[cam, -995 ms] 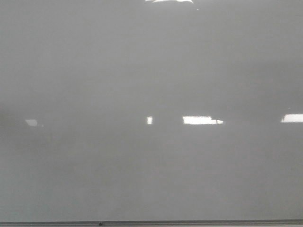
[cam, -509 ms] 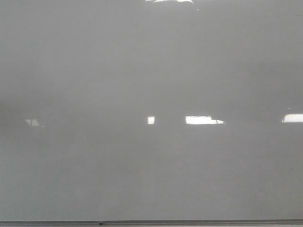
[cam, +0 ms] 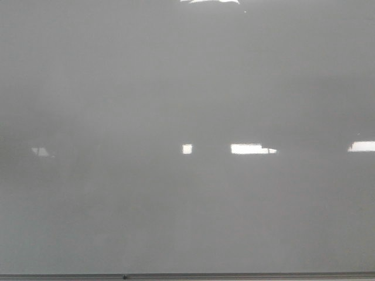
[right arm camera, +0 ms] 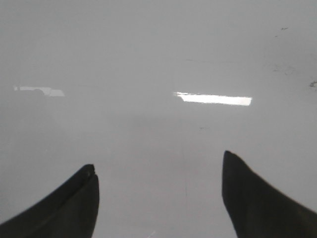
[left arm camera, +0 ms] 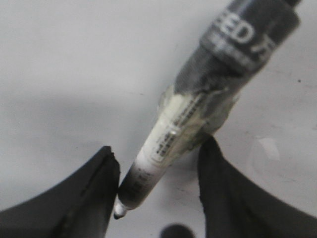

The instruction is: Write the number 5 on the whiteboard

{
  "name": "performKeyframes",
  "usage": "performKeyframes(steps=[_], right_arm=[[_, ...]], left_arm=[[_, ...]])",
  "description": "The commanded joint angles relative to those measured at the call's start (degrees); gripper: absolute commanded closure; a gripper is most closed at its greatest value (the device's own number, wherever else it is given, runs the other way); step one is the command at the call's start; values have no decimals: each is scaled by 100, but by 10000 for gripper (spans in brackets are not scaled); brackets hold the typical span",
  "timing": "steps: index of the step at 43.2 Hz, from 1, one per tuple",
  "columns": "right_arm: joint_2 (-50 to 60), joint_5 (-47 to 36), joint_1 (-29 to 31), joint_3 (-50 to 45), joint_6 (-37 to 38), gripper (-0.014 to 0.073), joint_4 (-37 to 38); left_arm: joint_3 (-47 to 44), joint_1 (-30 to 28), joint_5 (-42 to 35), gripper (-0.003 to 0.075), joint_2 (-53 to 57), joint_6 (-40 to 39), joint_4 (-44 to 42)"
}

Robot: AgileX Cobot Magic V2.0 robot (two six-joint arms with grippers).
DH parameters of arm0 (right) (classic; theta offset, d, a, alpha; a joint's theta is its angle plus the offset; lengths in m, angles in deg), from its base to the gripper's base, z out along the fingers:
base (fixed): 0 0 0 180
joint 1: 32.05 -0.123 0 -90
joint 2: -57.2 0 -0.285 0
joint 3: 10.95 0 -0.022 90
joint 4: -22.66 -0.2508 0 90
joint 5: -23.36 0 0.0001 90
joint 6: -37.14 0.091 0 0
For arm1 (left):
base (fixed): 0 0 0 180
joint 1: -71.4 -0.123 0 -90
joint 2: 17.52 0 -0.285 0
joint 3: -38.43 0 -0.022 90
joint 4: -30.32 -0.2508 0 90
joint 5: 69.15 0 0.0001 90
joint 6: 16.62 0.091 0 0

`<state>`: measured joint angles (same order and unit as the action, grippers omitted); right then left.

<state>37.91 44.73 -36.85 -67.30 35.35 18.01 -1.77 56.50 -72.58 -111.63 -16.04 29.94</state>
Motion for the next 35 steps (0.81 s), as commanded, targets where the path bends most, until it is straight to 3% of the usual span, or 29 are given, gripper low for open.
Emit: performKeyframes(steps=[1,7,15,24,30,35], right_arm=[[-101,-472,46,201,10,52,9],[-101,-472,46,201,10,52,9],[-101,-472,46,201,10,52,9],[-101,-472,46,201,10,52,9],[-101,-472,46,201,10,52,9],[-101,-472,46,201,10,52,9]], left_arm=[[173,14,-250,536,157,-58,38],[173,14,-19,738,157,-58,38],[223,201,750,741,421,-58,38],[840,936,2800,741,990,158,38],[1539,1849,4350,741,1205,1171,287],[1969,2606,5070,741,1330,1985,768]])
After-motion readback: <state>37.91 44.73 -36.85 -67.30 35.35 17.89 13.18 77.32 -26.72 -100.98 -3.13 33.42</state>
